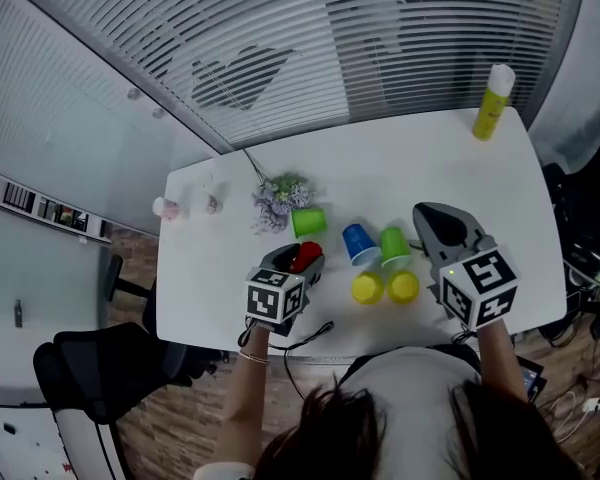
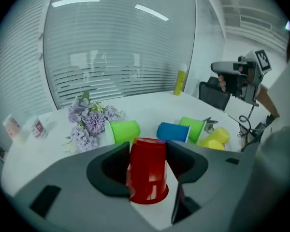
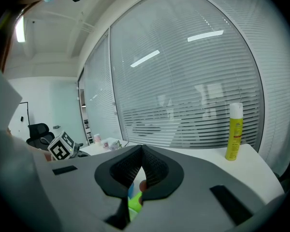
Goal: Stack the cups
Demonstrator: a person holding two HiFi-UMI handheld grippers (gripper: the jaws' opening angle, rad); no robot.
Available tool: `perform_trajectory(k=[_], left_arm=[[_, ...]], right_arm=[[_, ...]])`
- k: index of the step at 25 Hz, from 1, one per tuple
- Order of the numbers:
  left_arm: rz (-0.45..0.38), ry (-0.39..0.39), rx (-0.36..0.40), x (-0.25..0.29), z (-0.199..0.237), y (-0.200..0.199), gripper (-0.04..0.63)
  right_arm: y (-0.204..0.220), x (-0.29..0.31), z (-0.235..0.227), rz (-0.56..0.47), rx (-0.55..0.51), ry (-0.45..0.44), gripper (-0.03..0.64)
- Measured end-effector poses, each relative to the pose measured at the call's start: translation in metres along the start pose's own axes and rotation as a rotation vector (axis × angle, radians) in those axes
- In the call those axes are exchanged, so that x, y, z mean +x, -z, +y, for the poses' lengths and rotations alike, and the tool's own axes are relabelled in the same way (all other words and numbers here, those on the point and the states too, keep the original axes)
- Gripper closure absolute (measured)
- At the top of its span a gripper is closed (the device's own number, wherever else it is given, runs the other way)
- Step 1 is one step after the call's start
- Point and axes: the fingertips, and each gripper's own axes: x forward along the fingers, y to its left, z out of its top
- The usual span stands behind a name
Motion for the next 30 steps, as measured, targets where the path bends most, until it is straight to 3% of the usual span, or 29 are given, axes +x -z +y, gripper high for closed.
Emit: perform_trajectory(k=[4, 7, 13, 22, 30], left_arm=[[-0.116, 0.019, -0.127, -0.008, -0.005, 0.0, 0.345], [-0.194, 0.001, -0.166, -0.012, -0.009, 0.001, 0.345], [-0.282, -0.06, -0.138, -0.014, -0.019, 0.01, 0.345], [-0.365, -0.105, -0.157, -0.017, -0.032, 0.027, 0.344], [-0.357, -0.119, -0.135, -0.018, -0.043, 0.04, 0.344]], right_arm=[[-0.001, 0.0, 0.004, 0.001, -0.011, -0.007, 0.589], [-0.001, 0.001, 0.007, 0.002, -0.018, -0.012, 0.589], [0.001, 0.001, 0.013, 0.01, -0.031, -0.021, 0.589], [0.002, 0.0, 0.023, 0.012, -0.049, -0.029, 0.589], [0.005, -0.001, 0.029, 0.015, -0.055, -0.034, 0.589]])
